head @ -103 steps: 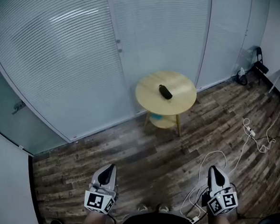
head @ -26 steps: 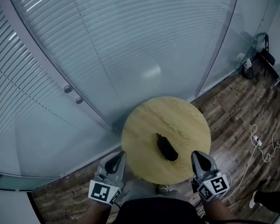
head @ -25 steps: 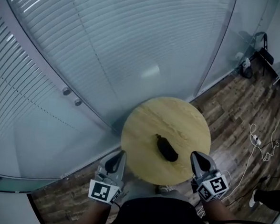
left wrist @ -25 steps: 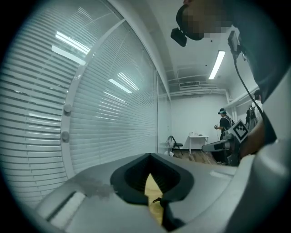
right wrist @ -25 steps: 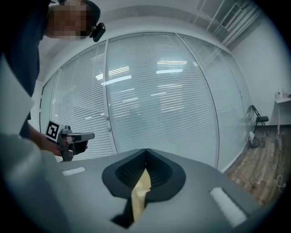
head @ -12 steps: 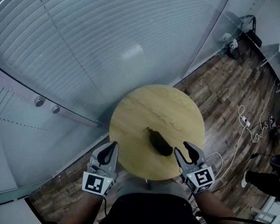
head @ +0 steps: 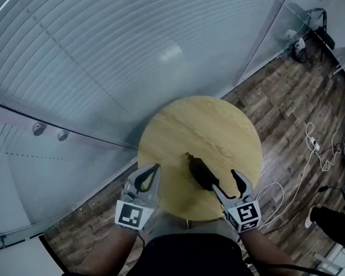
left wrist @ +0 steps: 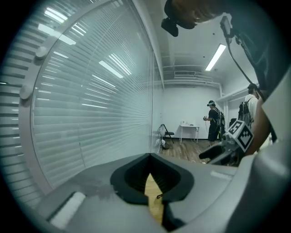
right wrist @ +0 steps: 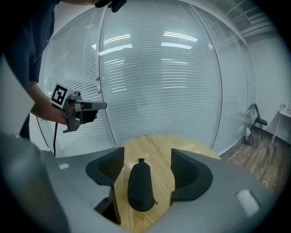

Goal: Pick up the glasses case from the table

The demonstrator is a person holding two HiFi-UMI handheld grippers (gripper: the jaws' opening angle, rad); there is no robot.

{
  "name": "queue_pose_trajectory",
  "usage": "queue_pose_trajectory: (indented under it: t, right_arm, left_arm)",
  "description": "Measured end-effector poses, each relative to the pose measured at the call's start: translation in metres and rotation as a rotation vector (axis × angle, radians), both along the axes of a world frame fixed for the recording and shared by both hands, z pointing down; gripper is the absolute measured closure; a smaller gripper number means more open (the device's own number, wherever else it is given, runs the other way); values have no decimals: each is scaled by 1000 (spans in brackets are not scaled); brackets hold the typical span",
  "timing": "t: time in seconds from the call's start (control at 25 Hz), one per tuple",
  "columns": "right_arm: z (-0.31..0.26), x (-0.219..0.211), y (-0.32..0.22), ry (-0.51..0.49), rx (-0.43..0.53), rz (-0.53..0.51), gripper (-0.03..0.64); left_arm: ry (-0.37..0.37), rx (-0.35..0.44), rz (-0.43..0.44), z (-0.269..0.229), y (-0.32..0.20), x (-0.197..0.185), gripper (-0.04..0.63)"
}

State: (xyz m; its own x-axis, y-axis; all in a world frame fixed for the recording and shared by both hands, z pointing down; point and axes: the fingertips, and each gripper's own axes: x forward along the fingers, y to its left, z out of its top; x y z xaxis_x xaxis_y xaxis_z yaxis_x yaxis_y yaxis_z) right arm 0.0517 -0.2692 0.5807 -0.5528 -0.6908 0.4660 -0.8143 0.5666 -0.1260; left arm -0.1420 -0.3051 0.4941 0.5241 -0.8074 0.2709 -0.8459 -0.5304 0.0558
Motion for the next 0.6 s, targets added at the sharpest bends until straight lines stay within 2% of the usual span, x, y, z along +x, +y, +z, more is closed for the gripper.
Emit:
queue_pose_trajectory:
  t: [0.2, 0.44, 0.6]
  right_arm:
    - [55, -9, 3, 16, -73, -36, 271]
    - [99, -19, -5, 43, -107, -68, 247]
    - [116, -23, -4, 46, -109, -102, 242]
  left_arm:
    - [-11, -24, -21, 23, -9, -4, 591]
    - [-54, -75, -50, 51, -18, -18, 591]
    - [-75, -79, -39, 63, -20, -16, 591]
